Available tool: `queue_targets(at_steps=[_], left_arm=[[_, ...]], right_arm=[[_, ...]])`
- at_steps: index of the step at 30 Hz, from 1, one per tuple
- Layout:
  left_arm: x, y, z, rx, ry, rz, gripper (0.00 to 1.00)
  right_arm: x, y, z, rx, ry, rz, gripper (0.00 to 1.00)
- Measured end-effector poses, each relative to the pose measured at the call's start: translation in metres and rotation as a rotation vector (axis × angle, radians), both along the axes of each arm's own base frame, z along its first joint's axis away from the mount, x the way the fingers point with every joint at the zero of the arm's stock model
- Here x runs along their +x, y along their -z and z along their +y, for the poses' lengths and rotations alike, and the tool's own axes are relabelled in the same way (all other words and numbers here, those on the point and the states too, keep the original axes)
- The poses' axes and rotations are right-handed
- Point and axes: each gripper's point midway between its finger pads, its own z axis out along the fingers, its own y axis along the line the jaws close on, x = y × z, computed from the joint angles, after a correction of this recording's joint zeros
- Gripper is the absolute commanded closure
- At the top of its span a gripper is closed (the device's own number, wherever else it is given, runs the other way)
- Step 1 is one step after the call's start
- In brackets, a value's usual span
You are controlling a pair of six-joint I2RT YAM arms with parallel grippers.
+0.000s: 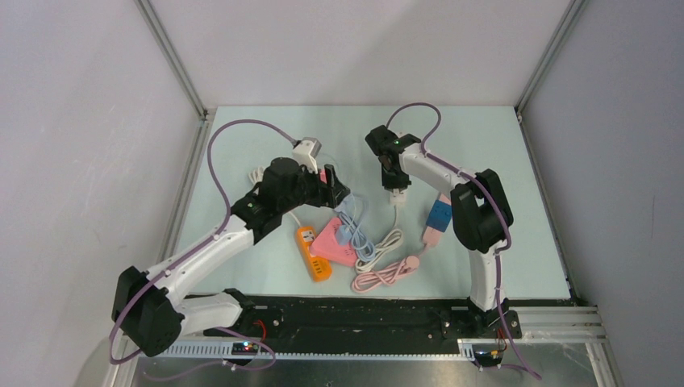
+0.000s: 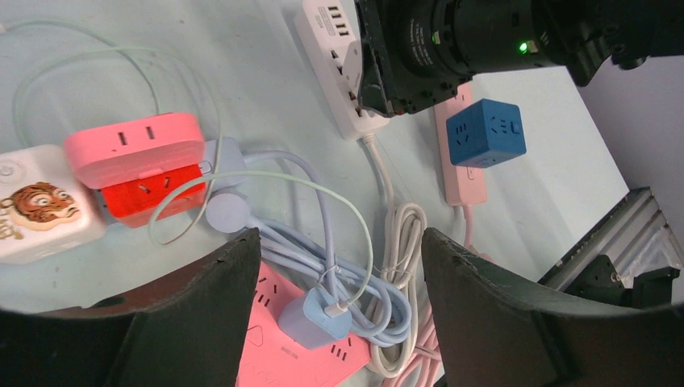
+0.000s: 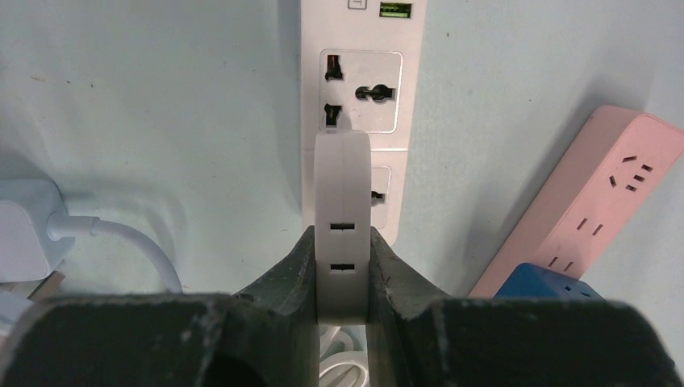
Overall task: Insert the plug
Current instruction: Insert the plug into the socket.
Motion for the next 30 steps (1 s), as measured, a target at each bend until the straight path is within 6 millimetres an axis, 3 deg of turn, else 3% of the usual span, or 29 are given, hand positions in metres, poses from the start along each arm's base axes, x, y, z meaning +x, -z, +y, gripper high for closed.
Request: queue_targets(at_steps=[10,30], left_arm=[[-0.003,-0.03,0.016,-0.032,-0.053,-0.079,0.2],[-0.003,-0.02,0.024,-0.004,-0.083,-0.059,0.19]], right_arm=[[-0.001,0.004,0.0,0.006,0.031,-0.016,1.0],[-0.007,0.023,-0.001,0.001,0.053,-0.027,1.0]])
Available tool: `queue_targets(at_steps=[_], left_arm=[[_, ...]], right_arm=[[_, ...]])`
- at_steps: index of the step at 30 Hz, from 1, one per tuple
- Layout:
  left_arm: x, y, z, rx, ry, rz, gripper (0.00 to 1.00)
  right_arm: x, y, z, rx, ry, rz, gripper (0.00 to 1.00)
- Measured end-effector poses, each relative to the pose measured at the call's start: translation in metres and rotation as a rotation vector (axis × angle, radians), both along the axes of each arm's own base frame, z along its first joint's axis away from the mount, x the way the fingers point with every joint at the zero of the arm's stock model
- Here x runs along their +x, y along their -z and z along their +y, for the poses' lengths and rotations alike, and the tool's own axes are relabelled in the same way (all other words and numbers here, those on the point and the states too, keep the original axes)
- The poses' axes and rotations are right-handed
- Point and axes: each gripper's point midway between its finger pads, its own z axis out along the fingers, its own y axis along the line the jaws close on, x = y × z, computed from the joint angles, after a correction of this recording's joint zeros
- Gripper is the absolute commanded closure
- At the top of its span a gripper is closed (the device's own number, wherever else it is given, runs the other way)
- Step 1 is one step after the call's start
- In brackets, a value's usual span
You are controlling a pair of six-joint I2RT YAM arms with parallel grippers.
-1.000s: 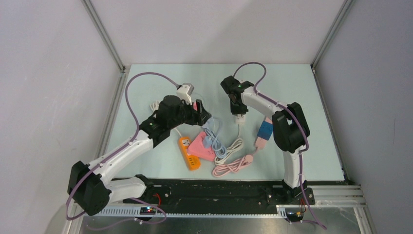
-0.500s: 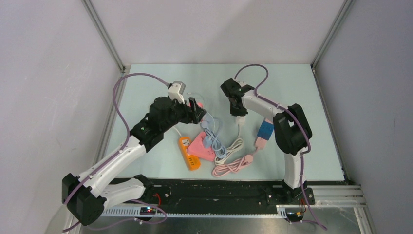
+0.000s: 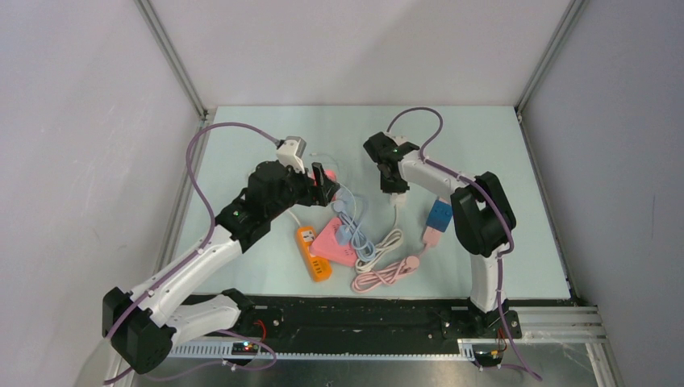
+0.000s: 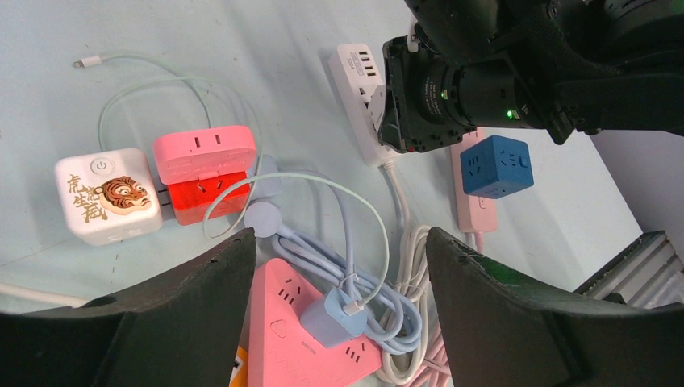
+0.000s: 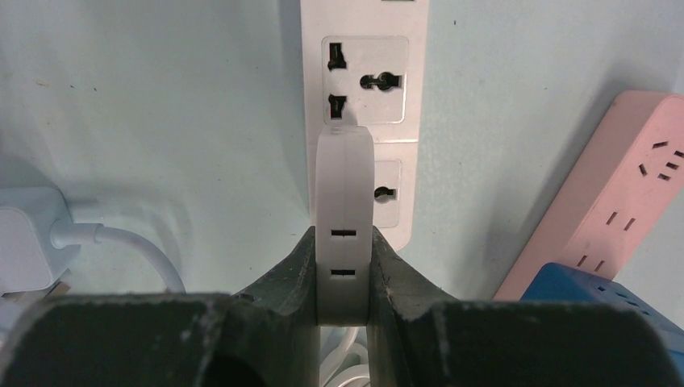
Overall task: Insert the plug
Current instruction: Insert the plug into the socket, then press the plug into the socket.
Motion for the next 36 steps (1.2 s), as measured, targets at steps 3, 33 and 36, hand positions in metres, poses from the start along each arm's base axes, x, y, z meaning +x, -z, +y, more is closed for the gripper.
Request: queue_targets(at_steps=[3,33,36], left_arm=[[0.0,0.0,0.001,0.001,-0.002,0.001,0.19],[0.0,-0.003,0.008,-0.001,-0.019,0.0,0.16],[-0.001,-0.005,0.009,-0.005,-0.02,-0.006,0.16]], right_arm=[[-0.003,0.004,0.0,0.003,0.004,0.005,1.0],[0.016,-0.008,0.017,0.243,0.039,-0.041,0.26],[0.013,-0.007,0.011,0.217,0.047,-0.029,0.34]])
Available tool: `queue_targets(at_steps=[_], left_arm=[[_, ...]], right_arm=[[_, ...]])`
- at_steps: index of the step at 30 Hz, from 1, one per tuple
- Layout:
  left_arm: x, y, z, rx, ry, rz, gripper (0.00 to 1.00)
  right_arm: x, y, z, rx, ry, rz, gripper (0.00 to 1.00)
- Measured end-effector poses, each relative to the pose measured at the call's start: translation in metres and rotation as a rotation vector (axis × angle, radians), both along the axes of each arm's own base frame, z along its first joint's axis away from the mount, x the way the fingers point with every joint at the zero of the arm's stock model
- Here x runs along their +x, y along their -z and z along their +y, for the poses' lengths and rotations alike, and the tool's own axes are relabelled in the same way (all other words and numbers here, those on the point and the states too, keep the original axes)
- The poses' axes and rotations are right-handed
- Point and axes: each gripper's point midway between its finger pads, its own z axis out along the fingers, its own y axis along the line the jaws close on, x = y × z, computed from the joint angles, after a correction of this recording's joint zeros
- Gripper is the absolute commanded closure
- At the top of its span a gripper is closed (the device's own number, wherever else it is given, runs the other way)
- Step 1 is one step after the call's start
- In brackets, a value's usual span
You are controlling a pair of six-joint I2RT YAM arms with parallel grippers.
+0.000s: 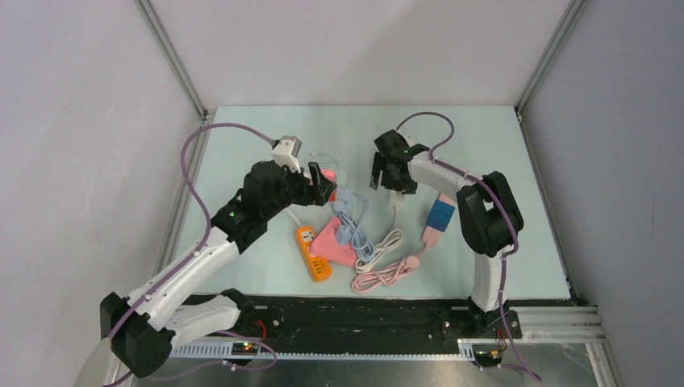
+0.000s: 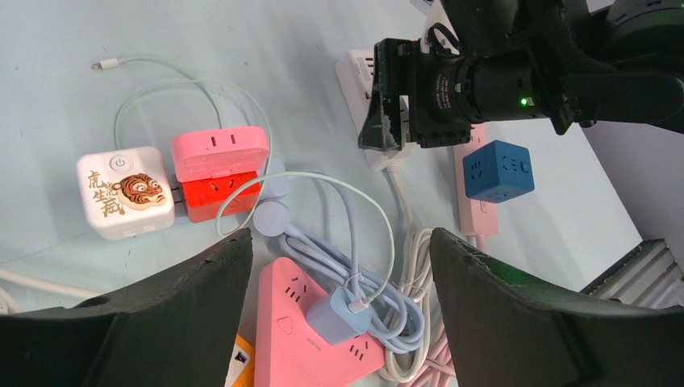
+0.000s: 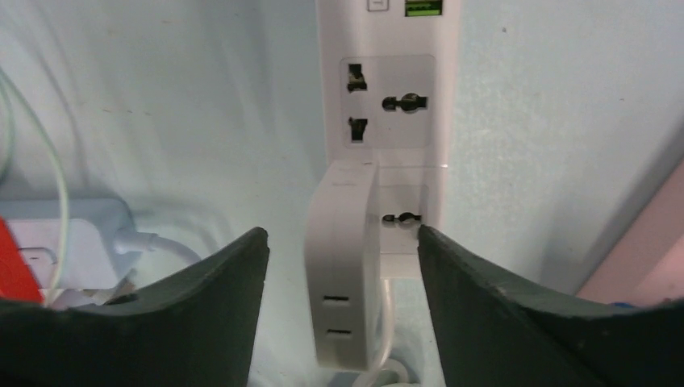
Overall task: Insert the plug
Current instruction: Press the plug into the socket.
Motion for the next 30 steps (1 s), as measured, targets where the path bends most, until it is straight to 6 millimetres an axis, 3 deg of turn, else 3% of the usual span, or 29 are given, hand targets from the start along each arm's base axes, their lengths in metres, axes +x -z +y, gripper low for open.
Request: queue_targets(at_steps=[8,11,16,20,26,29,30], left_arm=[[-0.001,-0.002,0.001,-0.003,-0.001,-0.005,0.16],[-0.001,-0.001,0.001,-0.003,-0.001,-0.004,0.16],[-0.002,0.008,0.002,0.009,-0.001,0.014,0.16],[-0.003,0.013,0.003,0.015,-0.002,0.024,0.16],[-0.003,0.014,0.003,0.018,-0.005,0.025,0.16],[-0.002,0.015,0.005,0.02,-0.012,0.025,0.15],[-0.002,0.014,0.005,0.021,-0.014,0.024,0.15]], right_arm=[[-0.022,0.004,-0.017,-0.112,0.007,0.082,0.48],[-0.028,0.005,-0.021,-0.133,0.006,0.101,0.47],[-0.029,0.002,-0.021,-0.153,-0.018,0.102,0.35],[-0.023,-0.004,-0.02,-0.16,-0.047,0.083,0.37],[-0.013,-0.012,-0.02,-0.153,-0.083,0.06,0.59],[-0.006,-0.019,-0.02,-0.136,-0.084,0.048,0.89],[-0.003,-0.02,-0.02,-0.126,-0.081,0.045,0.93]])
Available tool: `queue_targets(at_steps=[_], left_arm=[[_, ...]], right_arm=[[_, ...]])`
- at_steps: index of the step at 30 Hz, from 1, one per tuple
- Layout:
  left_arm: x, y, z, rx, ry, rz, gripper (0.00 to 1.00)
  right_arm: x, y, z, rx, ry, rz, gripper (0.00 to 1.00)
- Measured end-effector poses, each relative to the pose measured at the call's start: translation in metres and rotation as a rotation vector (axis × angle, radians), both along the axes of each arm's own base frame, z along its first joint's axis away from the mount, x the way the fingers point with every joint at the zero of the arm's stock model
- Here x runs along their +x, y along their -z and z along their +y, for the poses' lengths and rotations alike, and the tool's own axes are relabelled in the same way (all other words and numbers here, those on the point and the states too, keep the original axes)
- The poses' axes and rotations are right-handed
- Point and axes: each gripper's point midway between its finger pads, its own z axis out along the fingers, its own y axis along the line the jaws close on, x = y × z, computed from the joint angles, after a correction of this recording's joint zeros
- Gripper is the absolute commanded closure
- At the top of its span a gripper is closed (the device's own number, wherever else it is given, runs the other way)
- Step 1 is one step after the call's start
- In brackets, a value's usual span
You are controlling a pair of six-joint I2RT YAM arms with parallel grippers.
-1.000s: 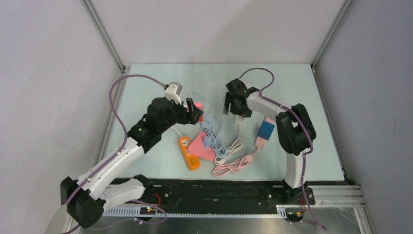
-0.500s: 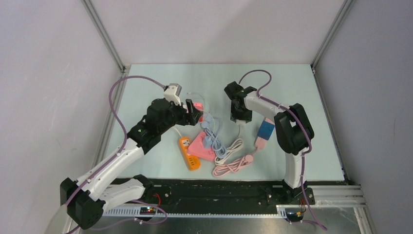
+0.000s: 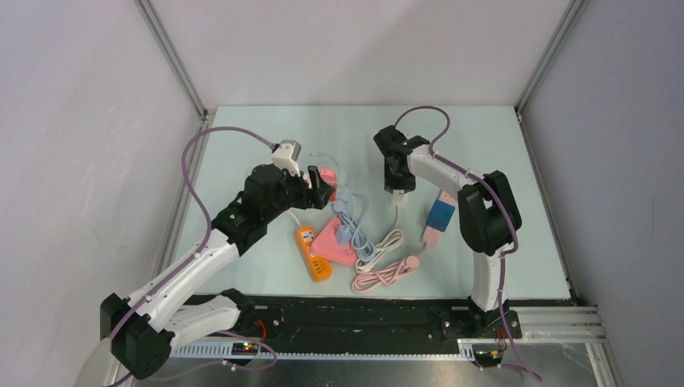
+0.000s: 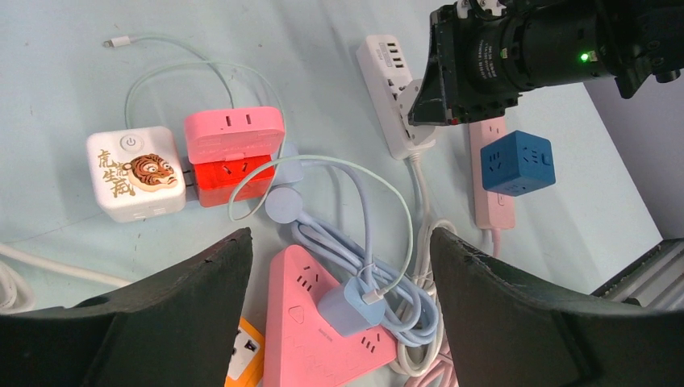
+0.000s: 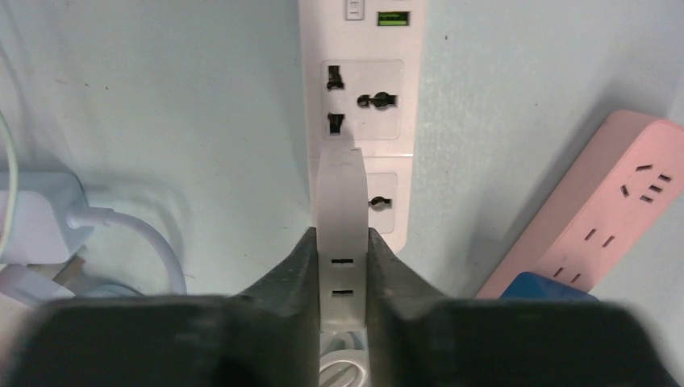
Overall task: Insert the plug
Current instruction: Press the plug into the socket.
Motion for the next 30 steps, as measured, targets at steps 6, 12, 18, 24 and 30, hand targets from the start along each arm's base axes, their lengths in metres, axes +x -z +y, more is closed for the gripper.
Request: queue_targets(at_steps=[6,12,18,24,30], left_arm=[[0.0019,0.0001,0.0027,0.004,-0.014,-0.002,0.15],[0.0037,0.0001,0.005,0.005,-0.024,-0.003,0.15],[0.004,0.0003,0.0055,0.005,-0.025,-0.003,0.15],[0.0045,0.0003,0.0062,0.006,-0.028,-0.003,0.15],[0.0048,0.0002,0.0066,0.006,-0.029,-0.004,0.15]], right_arm=[[0.0023,-0.0007,-0.0026,0.025,0.007,0.019,1.0],[0.0029,0.0007,-0.0025,0.04,0.009,0.053,1.0],[0.0026,0.0024,-0.0034,0.055,0.014,0.067,1.0],[0.0015,0.0044,-0.0024,0.031,0.009,0.057,1.0],[0.0007,0.0074,-0.0014,0.004,0.005,0.057,1.0]])
